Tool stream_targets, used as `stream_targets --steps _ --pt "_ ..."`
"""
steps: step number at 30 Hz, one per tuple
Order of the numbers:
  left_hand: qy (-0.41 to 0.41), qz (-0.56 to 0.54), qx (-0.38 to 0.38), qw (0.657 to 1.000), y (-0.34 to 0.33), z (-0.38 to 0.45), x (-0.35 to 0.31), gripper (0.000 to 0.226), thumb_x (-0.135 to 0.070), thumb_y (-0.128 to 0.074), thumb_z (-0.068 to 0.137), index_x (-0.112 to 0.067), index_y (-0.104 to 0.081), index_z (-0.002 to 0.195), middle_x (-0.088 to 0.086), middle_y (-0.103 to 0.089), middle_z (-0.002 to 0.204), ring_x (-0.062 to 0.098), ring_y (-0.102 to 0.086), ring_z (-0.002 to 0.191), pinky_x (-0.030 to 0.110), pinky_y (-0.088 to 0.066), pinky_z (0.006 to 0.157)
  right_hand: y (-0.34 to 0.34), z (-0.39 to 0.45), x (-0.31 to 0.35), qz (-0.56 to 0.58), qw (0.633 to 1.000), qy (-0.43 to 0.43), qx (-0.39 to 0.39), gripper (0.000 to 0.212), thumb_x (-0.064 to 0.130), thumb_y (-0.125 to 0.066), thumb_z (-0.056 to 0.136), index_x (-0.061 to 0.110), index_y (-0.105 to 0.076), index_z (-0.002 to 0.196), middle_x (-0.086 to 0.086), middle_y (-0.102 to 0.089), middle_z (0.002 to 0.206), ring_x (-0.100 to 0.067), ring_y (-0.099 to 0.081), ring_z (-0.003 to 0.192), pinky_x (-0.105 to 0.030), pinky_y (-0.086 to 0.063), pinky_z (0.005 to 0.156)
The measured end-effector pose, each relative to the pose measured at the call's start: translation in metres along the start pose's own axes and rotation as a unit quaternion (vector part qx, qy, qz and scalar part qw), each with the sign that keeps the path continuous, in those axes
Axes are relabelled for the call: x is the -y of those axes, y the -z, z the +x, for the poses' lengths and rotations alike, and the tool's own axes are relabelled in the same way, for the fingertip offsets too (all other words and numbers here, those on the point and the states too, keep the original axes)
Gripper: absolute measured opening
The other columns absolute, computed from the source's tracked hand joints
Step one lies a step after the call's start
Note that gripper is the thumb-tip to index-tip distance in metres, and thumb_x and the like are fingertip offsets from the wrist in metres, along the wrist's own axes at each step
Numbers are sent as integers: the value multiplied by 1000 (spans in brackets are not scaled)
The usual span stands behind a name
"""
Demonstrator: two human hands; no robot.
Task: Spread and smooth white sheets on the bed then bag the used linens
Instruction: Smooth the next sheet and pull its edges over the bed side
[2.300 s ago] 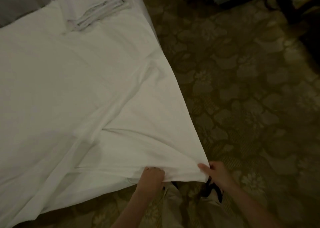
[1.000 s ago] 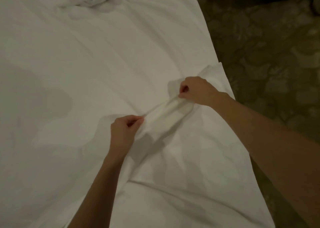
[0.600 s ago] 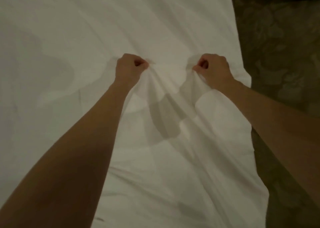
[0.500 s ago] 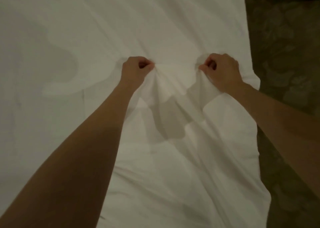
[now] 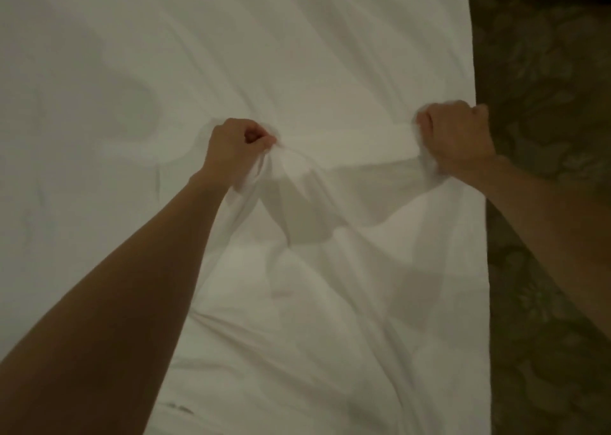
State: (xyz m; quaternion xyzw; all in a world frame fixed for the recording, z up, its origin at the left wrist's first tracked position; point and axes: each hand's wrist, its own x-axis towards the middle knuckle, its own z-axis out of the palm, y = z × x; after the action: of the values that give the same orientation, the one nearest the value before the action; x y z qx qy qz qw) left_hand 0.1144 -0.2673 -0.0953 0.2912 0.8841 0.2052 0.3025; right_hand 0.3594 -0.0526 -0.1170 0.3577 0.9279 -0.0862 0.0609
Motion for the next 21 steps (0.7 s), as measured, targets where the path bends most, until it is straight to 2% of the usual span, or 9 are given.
stream_targets --steps 2,6,8,10,12,15,17,19,21 --pt "18 -20 22 999 3 -7 6 11 -28 -69 87 -18 -73 90 -6 -67 84 6 -58 78 1 -37 65 -9 -7 1 -39 999 -11 -20 20 16 -39 99 2 -51 91 -21 -52 85 -35 -51 83 -48 -37 83" --pt "65 -60 68 994 17 -38 38 14 -33 -69 87 -19 -71 89 -10 -65 74 4 -56 69 16 -41 68 -8 -9 5 -84 995 -50 -12 26 18 -39 99 -5 -46 109 -28 -51 107 -43 -48 98 -57 -36 92" --pt "88 -90 62 990 21 -60 58 15 -32 -67 89 -18 -71 94 -11 -64 77 1 -55 71 17 -42 70 -6 -13 14 -61 995 -78 -20 28 14 -40 99 -5 -45 118 -29 -48 119 -45 -45 111 -62 -28 104" --pt "116 -139 65 981 23 -83 72 16 -34 -66 90 -20 -71 96 -6 -66 82 6 -57 75 23 -45 73 -3 -24 34 24 995 -91 -21 31 11 -37 100 0 -44 129 -25 -42 134 -41 -38 127 -62 -14 113" --pt "129 -179 74 973 26 -100 80 15 -34 -65 90 -21 -72 89 2 -66 83 13 -57 75 29 -44 72 -2 -38 63 120 990 -70 -6 39 19 -32 102 9 -41 139 -15 -35 149 -31 -27 141 -59 -5 115" --pt "126 -203 100 966 35 -115 90 16 -34 -68 89 -19 -73 88 2 -67 79 15 -57 71 29 -44 68 -3 -67 122 181 983 1 19 60 40 -16 95 14 -41 143 -5 -30 156 -22 -19 147 -54 -7 115" --pt "132 -218 111 961 46 -124 100 24 -36 -72 84 -13 -74 91 5 -67 82 20 -59 74 32 -44 71 -4 -85 167 188 979 60 43 70 46 -9 90 16 -41 144 -2 -30 156 -20 -19 147 -52 -8 115" --pt "142 -212 116 960 58 -138 115 19 -33 -73 84 -14 -75 84 4 -66 79 17 -59 72 30 -44 71 -7 -101 210 174 975 114 76 55 38 -19 99 16 -40 144 -1 -28 157 -20 -18 147 -52 -8 115" --pt "146 -202 126 960 71 -155 135 21 -31 -73 84 -24 -72 64 -9 -60 61 6 -52 56 20 -39 58 -9 -112 248 171 972 144 78 43 27 -31 103 16 -41 143 0 -28 157 -19 -18 147 -51 -9 116"
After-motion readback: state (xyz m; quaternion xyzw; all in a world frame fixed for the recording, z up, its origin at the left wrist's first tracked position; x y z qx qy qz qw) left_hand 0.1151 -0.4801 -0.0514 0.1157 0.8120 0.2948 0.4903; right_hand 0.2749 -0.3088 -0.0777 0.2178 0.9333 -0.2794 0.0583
